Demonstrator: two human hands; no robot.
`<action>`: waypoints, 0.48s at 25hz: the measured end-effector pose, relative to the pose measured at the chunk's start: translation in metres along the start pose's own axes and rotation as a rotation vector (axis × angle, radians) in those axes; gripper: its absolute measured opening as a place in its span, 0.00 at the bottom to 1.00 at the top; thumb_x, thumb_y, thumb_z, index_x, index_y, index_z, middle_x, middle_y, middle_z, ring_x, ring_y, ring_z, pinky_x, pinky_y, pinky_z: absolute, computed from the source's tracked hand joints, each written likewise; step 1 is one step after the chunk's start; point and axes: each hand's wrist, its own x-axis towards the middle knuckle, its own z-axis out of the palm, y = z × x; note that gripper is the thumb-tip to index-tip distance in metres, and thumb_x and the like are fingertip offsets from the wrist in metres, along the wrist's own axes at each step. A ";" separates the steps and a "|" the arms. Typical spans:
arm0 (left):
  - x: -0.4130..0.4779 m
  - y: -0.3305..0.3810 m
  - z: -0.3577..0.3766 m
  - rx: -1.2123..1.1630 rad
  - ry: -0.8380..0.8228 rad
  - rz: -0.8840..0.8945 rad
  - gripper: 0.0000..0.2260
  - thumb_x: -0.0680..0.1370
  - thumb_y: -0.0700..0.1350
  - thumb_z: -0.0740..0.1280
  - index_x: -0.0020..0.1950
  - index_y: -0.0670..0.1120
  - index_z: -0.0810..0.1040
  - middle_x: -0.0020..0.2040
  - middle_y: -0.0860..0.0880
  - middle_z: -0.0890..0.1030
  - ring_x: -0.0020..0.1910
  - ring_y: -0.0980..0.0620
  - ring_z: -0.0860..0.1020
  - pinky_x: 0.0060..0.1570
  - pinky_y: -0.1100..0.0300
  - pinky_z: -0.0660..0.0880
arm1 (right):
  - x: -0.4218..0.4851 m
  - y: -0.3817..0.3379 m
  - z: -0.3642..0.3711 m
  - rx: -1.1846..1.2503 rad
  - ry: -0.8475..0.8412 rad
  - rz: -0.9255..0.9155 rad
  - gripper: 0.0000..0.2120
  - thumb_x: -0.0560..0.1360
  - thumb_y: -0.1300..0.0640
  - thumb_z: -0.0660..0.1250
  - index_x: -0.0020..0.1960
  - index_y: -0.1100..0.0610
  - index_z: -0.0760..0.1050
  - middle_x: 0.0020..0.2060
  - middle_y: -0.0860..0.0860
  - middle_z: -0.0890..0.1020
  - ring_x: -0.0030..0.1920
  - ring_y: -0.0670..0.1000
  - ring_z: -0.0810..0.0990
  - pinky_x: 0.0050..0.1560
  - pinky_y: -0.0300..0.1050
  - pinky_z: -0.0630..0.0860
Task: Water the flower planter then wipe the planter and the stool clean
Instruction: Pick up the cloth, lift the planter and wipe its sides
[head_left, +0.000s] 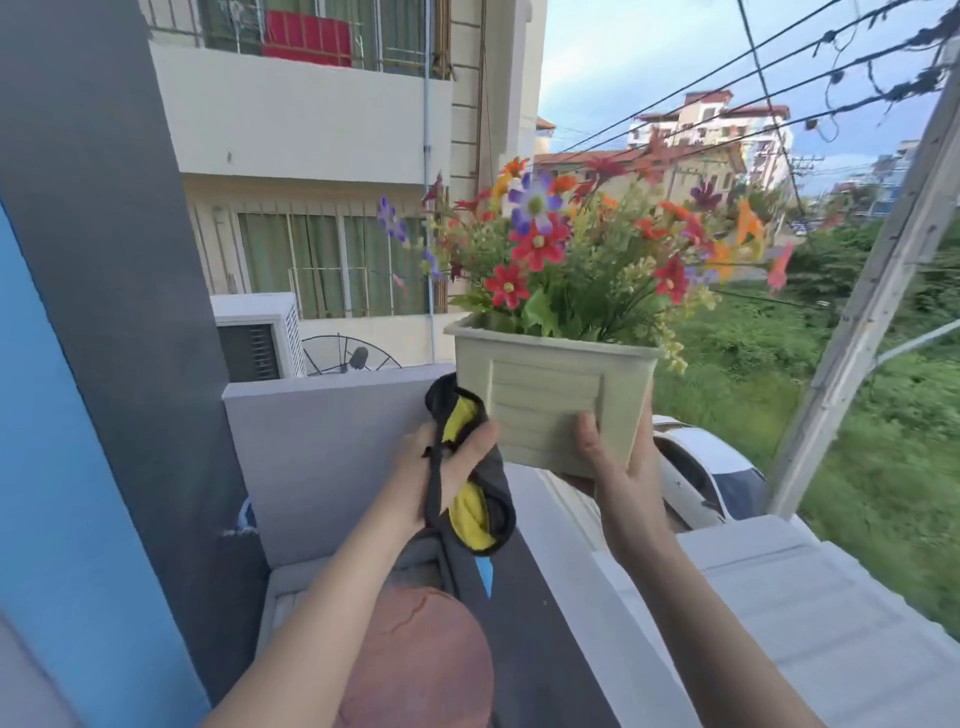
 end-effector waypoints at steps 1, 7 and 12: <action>-0.001 -0.009 0.006 -0.037 0.008 -0.010 0.09 0.72 0.56 0.69 0.39 0.51 0.76 0.33 0.58 0.80 0.37 0.61 0.78 0.39 0.68 0.71 | 0.001 0.009 -0.006 -0.035 -0.015 0.025 0.43 0.69 0.40 0.69 0.77 0.44 0.52 0.73 0.51 0.67 0.66 0.50 0.75 0.49 0.48 0.83; 0.000 -0.053 0.029 -0.150 0.013 -0.032 0.04 0.73 0.42 0.70 0.42 0.46 0.76 0.31 0.61 0.80 0.35 0.64 0.78 0.37 0.73 0.71 | 0.003 0.068 -0.024 -0.146 0.023 0.123 0.48 0.66 0.36 0.69 0.77 0.49 0.50 0.66 0.49 0.74 0.62 0.51 0.78 0.45 0.53 0.83; 0.010 -0.113 0.056 -0.142 -0.043 -0.147 0.12 0.72 0.38 0.72 0.54 0.44 0.78 0.41 0.59 0.82 0.41 0.66 0.80 0.42 0.71 0.73 | -0.013 0.138 -0.029 -0.104 0.163 0.197 0.45 0.67 0.48 0.73 0.76 0.58 0.54 0.62 0.53 0.76 0.57 0.48 0.81 0.41 0.44 0.83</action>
